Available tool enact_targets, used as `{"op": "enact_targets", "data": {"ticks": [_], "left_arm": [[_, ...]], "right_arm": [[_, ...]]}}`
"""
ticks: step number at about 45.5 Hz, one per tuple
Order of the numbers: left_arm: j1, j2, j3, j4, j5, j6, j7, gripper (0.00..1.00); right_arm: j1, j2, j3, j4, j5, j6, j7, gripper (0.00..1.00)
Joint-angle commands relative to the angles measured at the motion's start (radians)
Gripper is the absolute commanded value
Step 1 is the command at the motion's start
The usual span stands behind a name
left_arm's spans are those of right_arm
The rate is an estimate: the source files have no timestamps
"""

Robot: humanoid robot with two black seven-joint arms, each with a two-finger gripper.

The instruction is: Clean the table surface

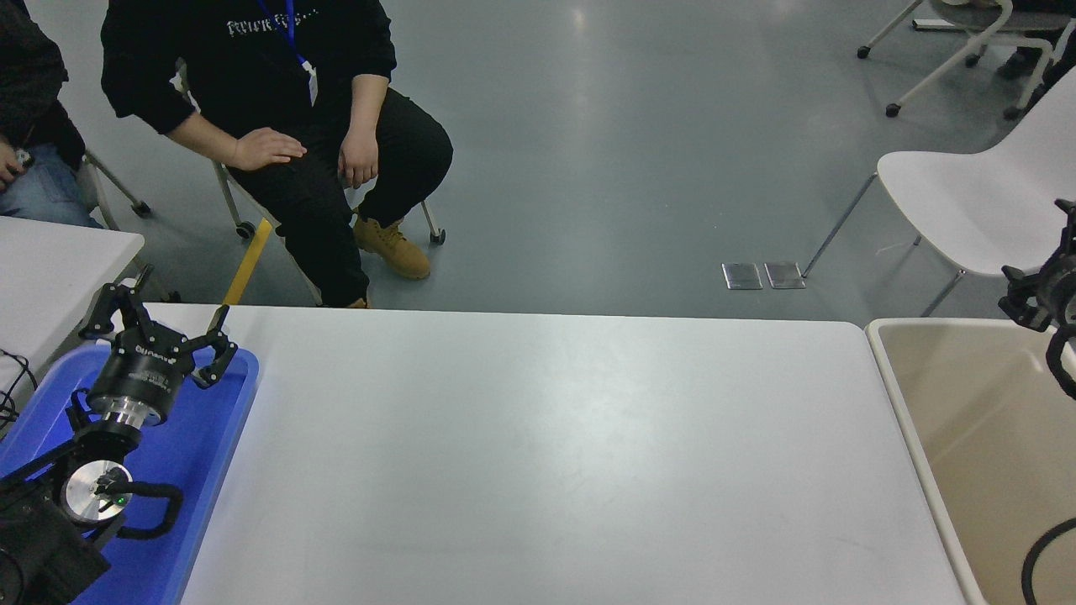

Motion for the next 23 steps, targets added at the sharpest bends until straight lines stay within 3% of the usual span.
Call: {"op": "enact_targets", "data": {"ticks": [1, 23], "left_arm": [[0.000, 0.000, 0.001, 0.000, 0.000, 0.000, 0.000, 1.00], [0.000, 0.000, -0.001, 0.000, 0.000, 0.000, 0.000, 1.00]], "right_arm": [[-0.102, 0.077, 0.269, 0.188, -0.011, 0.004, 0.000, 0.98], [-0.297, 0.242, 0.322, 0.236, -0.011, 0.044, 0.037, 0.98]]}}
